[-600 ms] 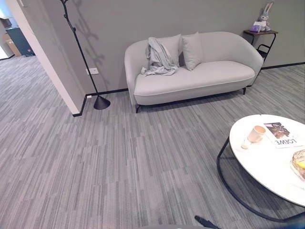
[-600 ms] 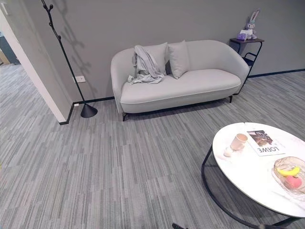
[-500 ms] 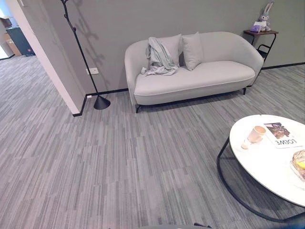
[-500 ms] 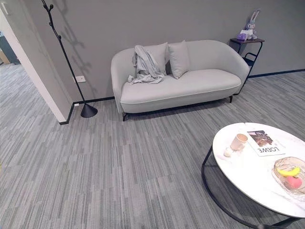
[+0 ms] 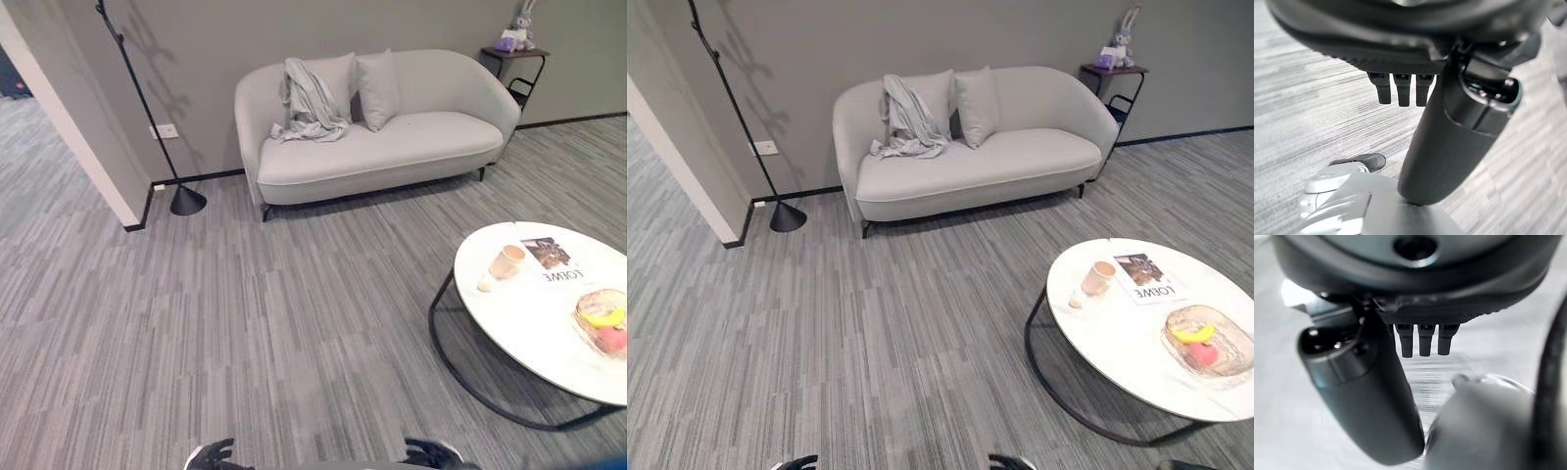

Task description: Hang the clothes on the sofa on the clothes rack.

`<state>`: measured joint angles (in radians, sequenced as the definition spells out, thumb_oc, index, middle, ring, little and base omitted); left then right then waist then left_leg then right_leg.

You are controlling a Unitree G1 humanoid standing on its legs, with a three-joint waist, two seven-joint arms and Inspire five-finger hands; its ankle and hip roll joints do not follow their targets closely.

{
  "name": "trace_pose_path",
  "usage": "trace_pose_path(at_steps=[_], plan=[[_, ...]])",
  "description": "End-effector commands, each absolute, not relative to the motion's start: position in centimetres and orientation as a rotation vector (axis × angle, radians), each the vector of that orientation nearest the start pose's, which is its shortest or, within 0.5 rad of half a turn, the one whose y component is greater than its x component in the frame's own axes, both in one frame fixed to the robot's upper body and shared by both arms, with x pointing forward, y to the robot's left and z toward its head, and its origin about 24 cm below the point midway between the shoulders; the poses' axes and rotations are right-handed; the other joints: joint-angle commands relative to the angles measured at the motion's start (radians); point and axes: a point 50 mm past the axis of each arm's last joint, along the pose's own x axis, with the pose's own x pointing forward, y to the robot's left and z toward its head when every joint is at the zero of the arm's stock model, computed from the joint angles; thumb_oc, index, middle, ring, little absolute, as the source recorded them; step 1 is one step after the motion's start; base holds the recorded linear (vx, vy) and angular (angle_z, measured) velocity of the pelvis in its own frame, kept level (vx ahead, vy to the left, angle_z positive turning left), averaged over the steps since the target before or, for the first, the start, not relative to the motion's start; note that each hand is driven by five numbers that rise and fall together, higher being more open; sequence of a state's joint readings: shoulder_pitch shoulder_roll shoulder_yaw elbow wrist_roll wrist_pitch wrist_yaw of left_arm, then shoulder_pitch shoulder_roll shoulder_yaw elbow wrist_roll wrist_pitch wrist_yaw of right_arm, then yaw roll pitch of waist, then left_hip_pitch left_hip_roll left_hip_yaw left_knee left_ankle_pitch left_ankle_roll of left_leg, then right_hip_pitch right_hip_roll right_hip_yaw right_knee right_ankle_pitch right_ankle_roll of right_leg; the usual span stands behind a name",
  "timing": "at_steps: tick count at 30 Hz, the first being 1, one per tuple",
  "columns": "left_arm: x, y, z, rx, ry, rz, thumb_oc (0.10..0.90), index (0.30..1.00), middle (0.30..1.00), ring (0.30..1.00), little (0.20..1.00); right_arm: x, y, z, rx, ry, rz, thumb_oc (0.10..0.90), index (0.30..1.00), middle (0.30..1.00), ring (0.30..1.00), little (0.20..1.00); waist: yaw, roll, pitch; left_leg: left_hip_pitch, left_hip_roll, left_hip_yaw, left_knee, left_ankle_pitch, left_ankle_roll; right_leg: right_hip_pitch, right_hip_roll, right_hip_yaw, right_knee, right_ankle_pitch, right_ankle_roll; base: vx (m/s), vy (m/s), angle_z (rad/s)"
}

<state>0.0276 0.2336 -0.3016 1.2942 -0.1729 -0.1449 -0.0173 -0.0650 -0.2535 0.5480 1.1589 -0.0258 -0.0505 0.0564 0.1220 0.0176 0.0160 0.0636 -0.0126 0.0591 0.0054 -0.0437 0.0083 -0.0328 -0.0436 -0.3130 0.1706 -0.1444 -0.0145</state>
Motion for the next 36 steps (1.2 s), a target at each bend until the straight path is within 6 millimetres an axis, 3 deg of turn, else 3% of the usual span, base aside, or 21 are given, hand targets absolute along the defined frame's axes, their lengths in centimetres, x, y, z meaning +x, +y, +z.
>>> trace_pose_path(at_steps=[1,9,14,19,27,36], plan=[[6.4,18.1,-17.5,0.218,1.240,-0.140,0.800,0.900,0.900,0.900,0.900,12.3,-19.1,-16.0,-0.618,1.118,0.440,0.800,0.900,0.900,0.900,0.900,-0.024,-0.006,-0.002,-0.019,0.024,0.023,-0.064,0.043,-0.026,0.097,-0.063,-0.007,-0.226,0.117,0.079,0.03,-0.006,-0.04],[4.8,18.4,-17.8,0.278,1.323,-0.128,0.800,0.900,0.900,0.900,0.900,10.2,-19.5,-16.7,-0.570,1.214,0.386,0.800,0.900,0.900,0.900,0.900,-0.041,-0.014,-0.007,-0.008,0.025,0.034,-0.065,0.036,-0.023,0.102,-0.054,0.007,-0.224,0.109,0.076,0.03,-0.012,-0.10],[4.3,18.7,-17.8,0.280,1.347,-0.129,0.800,0.900,0.900,0.900,0.900,10.5,-19.2,-16.7,-0.595,1.200,0.419,0.800,0.900,0.900,0.900,0.900,-0.044,-0.016,-0.010,-0.004,0.024,0.040,-0.067,0.032,-0.021,0.103,-0.053,0.016,-0.225,0.109,0.077,0.00,-0.003,-0.01],[5.2,18.3,-17.7,0.313,1.315,-0.172,0.800,0.900,0.900,0.900,0.900,11.4,-19.1,-16.4,-0.633,1.165,0.437,0.800,0.900,0.900,0.900,0.900,-0.038,-0.012,-0.008,-0.010,0.020,0.034,-0.063,0.030,-0.017,0.100,-0.056,0.012,-0.220,0.108,0.080,-0.02,0.018,0.00],[6.8,17.9,-17.6,0.403,1.266,-0.271,0.800,0.900,0.900,0.900,0.900,9.6,-19.6,-16.8,-0.535,1.237,0.374,0.800,0.900,0.900,0.900,0.900,-0.010,-0.002,-0.014,-0.004,0.009,0.010,-0.064,0.023,-0.008,0.117,-0.066,-0.012,-0.218,0.105,0.089,0.01,0.025,0.04],[6.3,18.1,-17.6,0.389,1.286,-0.264,0.800,0.900,0.900,0.900,0.900,9.2,-19.2,-17.0,-0.539,1.241,0.406,0.800,0.900,0.900,0.900,0.900,0.002,0.002,-0.007,-0.009,-0.008,0.001,-0.064,0.020,0.003,0.114,-0.077,-0.018,-0.212,0.108,0.096,0.02,0.047,0.03]])
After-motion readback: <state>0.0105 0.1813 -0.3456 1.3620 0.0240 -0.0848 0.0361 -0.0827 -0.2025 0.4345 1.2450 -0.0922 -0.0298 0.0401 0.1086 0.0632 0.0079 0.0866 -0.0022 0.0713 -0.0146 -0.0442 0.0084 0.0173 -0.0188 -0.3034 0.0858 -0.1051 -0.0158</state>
